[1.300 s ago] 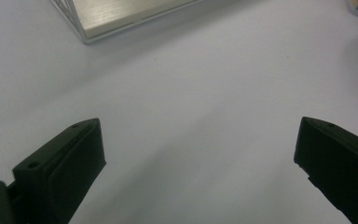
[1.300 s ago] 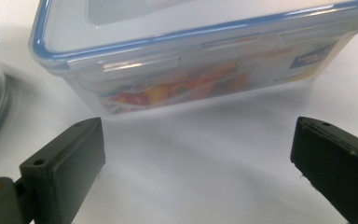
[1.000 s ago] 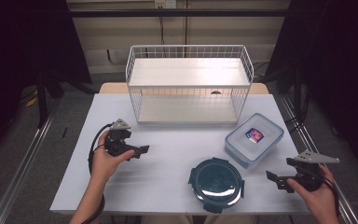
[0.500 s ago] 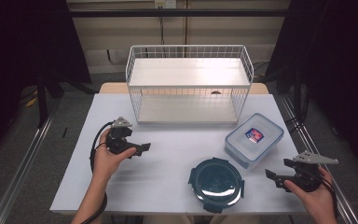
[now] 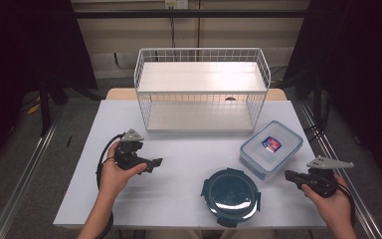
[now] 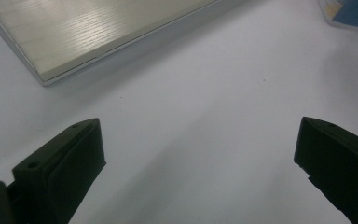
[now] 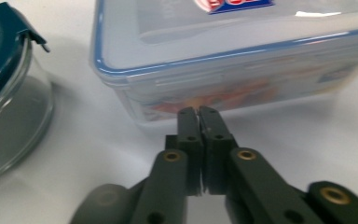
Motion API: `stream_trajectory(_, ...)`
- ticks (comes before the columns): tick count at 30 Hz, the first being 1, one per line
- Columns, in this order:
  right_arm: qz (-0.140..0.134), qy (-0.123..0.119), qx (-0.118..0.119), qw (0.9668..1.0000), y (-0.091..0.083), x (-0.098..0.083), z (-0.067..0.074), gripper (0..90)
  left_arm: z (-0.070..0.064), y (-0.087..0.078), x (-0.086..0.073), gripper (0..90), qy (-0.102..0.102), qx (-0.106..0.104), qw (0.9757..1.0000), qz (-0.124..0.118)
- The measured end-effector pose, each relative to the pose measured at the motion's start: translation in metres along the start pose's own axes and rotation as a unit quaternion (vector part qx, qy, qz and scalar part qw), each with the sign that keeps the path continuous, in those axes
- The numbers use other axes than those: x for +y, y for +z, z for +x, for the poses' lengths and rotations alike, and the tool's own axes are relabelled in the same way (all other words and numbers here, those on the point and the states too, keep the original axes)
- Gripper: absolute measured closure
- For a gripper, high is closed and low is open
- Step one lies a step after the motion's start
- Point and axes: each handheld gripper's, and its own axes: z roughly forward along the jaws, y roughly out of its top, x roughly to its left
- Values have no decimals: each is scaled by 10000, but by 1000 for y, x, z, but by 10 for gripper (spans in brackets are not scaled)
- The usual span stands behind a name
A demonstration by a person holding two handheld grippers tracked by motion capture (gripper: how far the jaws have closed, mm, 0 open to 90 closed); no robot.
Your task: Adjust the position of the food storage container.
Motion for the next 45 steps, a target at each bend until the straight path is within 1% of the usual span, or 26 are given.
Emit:
stream_trajectory(1,-13,-49,40,10000,1,1,0,900,0,1,-1,13,-31,25,10000,-31)
stream_trajectory(2,-1,-39,73,10000,2,2,1,900,1,0,-1,13,-15,48,10000,13)
stream_trajectory(3,33,-52,108,9999,4,3,1,900,2,0,-2,13,-47,34,10000,-16)
stream_trajectory(4,66,-81,128,9999,6,5,2,900,3,0,-3,13,-44,13,10000,11)
stream_trajectory(6,96,-119,198,9997,11,6,5,900,2,0,-3,14,-57,54,10000,22)
stream_trajectory(9,180,-179,322,9992,16,6,9,900,0,2,-2,14,-97,30,9999,4)
stream_trajectory(10,171,-180,345,9991,18,5,10,900,-1,3,-1,14,-42,48,10000,5)
stream_trajectory(11,153,-189,360,9991,19,5,12,900,-2,3,-1,14,-28,17,10000,44)
stream_trajectory(14,193,-233,313,9991,21,5,15,900,-2,5,1,14,-13,-1,10000,36)
stream_trajectory(16,174,-221,349,9990,21,5,15,900,-2,6,1,14,-28,-34,10000,35)
stream_trajectory(17,148,-147,444,9988,22,5,15,900,-2,6,1,14,-9,-36,10000,47)
stream_trajectory(18,172,-126,440,9988,22,6,16,900,-1,7,1,14,-19,-51,10000,34)
stream_trajectory(20,139,-205,460,9986,26,8,18,900,-1,7,1,14,-15,-57,10000,34)
stream_trajectory(21,139,-205,460,9986,26,8,18,900,-1,7,1,14,-17,-50,10000,33)
stream_trajectory(23,136,-282,504,9982,31,12,23,900,-2,8,2,14,17,-52,10000,47)
stream_trajectory(24,129,-317,503,9981,33,14,24,900,-2,8,3,14,-8,-64,10000,34)
stream_trajectory(25,102,-339,488,9982,34,15,24,900,-2,7,3,14,21,-48,10000,60)
stream_trajectory(28,40,-306,492,9983,36,20,23,900,-2,8,3,14,-24,-59,10000,17)
stream_trajectory(31,73,-355,466,9983,38,21,22,900,-2,8,3,14,-28,-63,10000,50)
stream_trajectory(32,35,-285,530,9982,41,22,22,900,-2,8,2,14,-39,-64,10000,50)
stream_trajectory(33,36,-308,520,9982,42,22,22,900,-2,8,3,14,-11,-51,10000,53)
stream_trajectory(34,49,-388,525,9979,43,23,23,900,-2,8,3,14,-11,-51,10000,53)
stream_trajectory(38,10,-447,572,9974,48,27,29,900,-3,7,3,14,-3,-48,10000,41)
stream_trajectory(41,2,-451,609,9971,52,30,31,900,-4,7,3,16,19,-42,10000,59)
stream_trajectory(42,18,-435,620,9971,53,31,32,900,-4,8,3,16,-19,-92,9999,63)
stream_trajectory(45,2,-442,661,9968,55,32,32,900,-4,9,3,16,-32,-75,10000,51)
